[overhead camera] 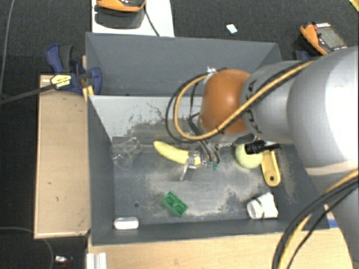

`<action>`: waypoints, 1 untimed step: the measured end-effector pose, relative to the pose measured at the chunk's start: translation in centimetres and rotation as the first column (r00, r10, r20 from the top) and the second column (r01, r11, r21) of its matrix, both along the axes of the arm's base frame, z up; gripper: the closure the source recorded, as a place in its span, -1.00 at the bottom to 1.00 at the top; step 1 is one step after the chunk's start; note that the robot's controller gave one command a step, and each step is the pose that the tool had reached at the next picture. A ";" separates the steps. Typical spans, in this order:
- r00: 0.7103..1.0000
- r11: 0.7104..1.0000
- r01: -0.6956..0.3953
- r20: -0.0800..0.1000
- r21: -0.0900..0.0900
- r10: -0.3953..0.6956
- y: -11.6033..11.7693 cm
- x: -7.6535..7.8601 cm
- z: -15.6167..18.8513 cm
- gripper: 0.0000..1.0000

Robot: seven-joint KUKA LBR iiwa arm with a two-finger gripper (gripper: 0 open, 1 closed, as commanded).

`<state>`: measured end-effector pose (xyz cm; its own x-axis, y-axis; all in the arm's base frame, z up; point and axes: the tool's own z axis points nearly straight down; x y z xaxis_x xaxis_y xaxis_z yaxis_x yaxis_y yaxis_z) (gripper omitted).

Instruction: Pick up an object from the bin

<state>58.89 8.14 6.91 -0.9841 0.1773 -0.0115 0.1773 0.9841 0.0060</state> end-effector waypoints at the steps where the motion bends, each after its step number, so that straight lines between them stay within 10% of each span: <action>1: 1.000 1.000 0.027 0.005 0.001 -0.027 0.0 0.0 0.2 1.00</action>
Offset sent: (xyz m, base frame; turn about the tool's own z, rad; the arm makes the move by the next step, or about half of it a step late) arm 0.0000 0.0000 0.0000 0.0000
